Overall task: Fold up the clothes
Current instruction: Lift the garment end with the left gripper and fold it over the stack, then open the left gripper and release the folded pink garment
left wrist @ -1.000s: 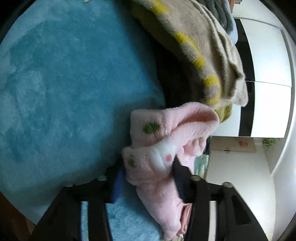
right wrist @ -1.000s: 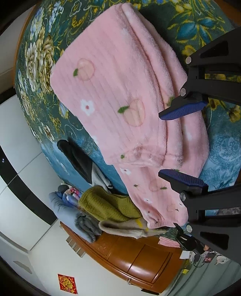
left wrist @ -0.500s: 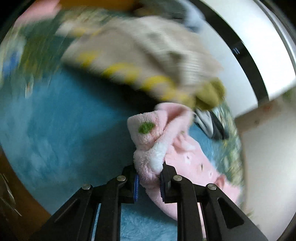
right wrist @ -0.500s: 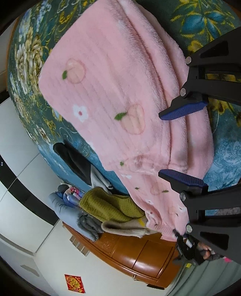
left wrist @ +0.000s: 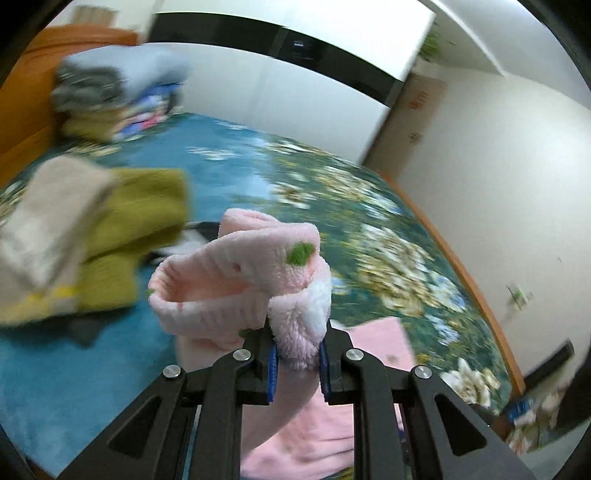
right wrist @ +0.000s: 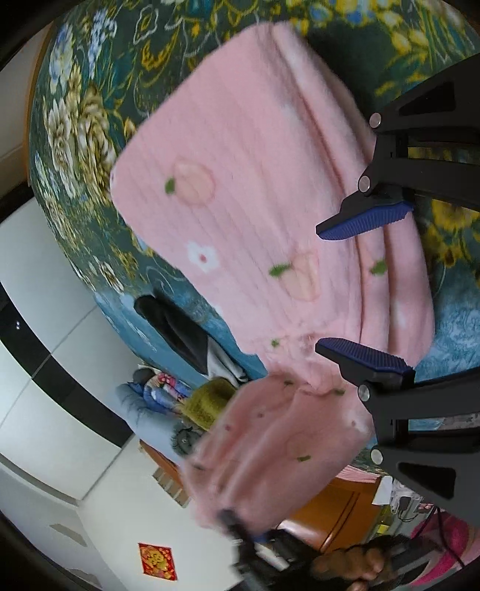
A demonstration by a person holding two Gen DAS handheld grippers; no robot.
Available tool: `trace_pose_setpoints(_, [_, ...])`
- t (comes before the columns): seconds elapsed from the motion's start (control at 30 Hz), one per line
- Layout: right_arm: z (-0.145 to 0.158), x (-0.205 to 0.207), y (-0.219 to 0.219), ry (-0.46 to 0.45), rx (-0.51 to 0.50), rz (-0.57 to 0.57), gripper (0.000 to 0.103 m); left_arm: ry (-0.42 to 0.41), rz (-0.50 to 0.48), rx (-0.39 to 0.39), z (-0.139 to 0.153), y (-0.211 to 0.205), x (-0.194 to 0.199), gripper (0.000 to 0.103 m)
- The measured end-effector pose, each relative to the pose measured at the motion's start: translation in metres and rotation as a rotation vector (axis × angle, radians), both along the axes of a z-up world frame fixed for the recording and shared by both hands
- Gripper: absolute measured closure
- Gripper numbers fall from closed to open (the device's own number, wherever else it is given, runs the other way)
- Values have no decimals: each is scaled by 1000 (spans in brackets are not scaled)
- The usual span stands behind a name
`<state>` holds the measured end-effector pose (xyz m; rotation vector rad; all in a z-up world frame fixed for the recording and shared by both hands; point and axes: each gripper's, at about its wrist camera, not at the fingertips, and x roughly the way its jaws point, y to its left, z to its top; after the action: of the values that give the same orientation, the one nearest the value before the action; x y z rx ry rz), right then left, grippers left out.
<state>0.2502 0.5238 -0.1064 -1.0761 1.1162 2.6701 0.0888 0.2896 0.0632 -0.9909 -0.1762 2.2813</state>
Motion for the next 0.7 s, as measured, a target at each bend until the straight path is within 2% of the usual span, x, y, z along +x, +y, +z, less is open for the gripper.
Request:
trace_pose_setpoints(0.13, [0,14,13,3,-1,-25,44,-10,-128,-27,-10,64,16,85])
trace_pose_setpoints(0.23, [-3,25,23,4,-7,-52,44,-45,-213,-80,-28,113,27,85])
trace_pose_setpoints(0.37, [-7,36,32,-6,-13,-70,44,-105,-276,-153,-56,159,38,84])
trace_pose_setpoints(0.5, [-8,42,34,-11,-9,-69,44,-169,-316,-203,-80,178,45,81])
trace_pose_setpoints(0.57, [-8,43,35,-13,-7,-70,44,-204,-331,-207,-88,181,47,66])
trace_pose_setpoints(0.63, [-6,42,34,-11,0,-68,44,-232,-358,-180,-87,176,49,57])
trace_pose_setpoints(0.7, [-3,40,33,-9,7,-66,44,-254,-388,-146,-82,168,51,55])
